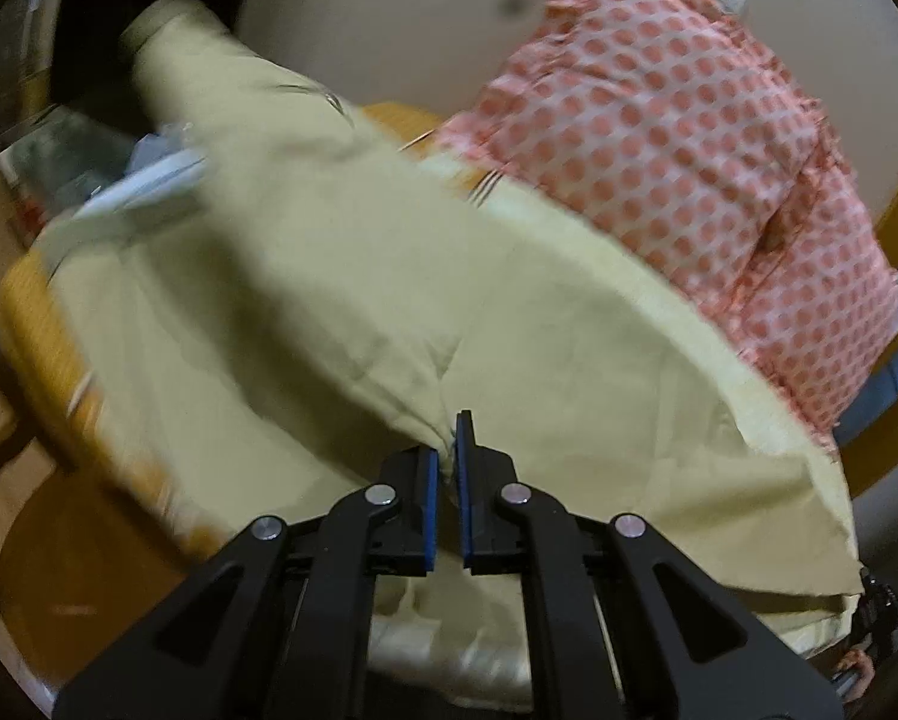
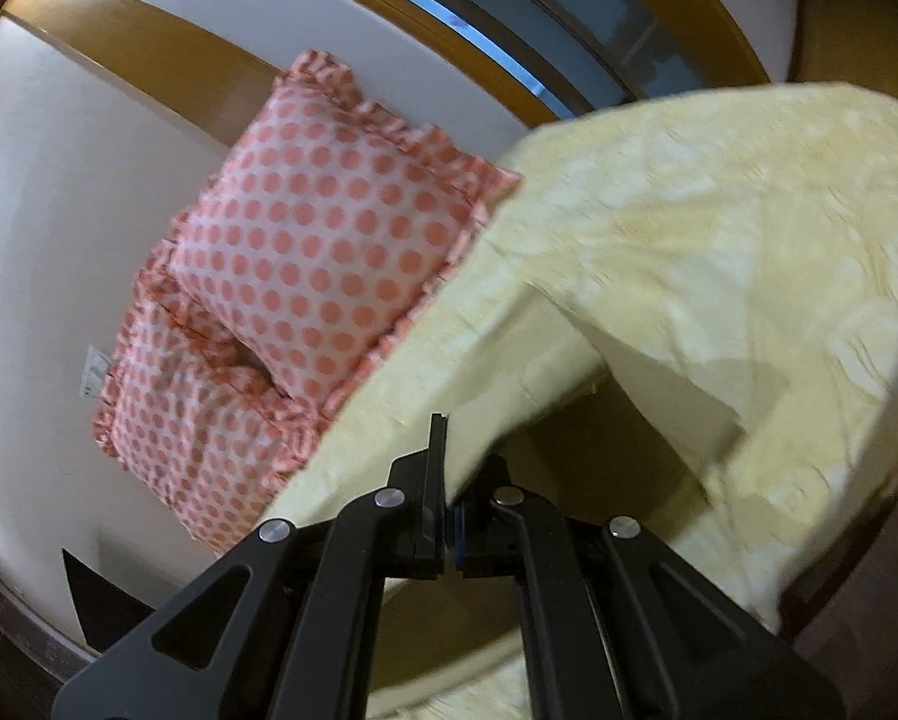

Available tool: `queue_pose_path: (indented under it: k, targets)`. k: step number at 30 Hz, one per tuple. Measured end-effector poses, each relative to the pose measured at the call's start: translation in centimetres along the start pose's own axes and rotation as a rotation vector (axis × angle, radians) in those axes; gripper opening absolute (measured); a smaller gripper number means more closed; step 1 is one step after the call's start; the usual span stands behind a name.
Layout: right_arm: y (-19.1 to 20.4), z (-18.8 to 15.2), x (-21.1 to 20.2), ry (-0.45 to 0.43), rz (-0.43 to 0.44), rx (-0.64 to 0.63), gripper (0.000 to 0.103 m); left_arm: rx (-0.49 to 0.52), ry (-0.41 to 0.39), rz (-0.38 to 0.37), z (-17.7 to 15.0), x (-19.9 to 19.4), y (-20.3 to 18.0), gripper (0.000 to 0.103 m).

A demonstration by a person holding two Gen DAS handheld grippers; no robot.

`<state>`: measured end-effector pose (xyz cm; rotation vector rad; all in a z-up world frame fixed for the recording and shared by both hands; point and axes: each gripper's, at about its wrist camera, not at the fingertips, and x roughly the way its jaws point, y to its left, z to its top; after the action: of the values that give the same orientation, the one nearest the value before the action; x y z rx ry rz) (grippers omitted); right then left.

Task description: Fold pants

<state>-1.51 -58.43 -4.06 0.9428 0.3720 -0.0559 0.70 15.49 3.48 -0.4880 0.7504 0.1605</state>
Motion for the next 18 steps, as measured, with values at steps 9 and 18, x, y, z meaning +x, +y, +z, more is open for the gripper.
queue_pose_path:
  k: [9, 18]
  targets:
    - [-0.7, -1.6, -3.0, -0.078, -0.179, -0.055, 0.057, 0.082, -0.064, 0.071, -3.4, -1.8, 0.5, 0.025]
    - [-0.7, -3.9, -2.5, -0.116, -0.218, -0.122, 0.044, 0.037, -0.141, 0.096, -3.2, -3.7, 1.6, 0.057]
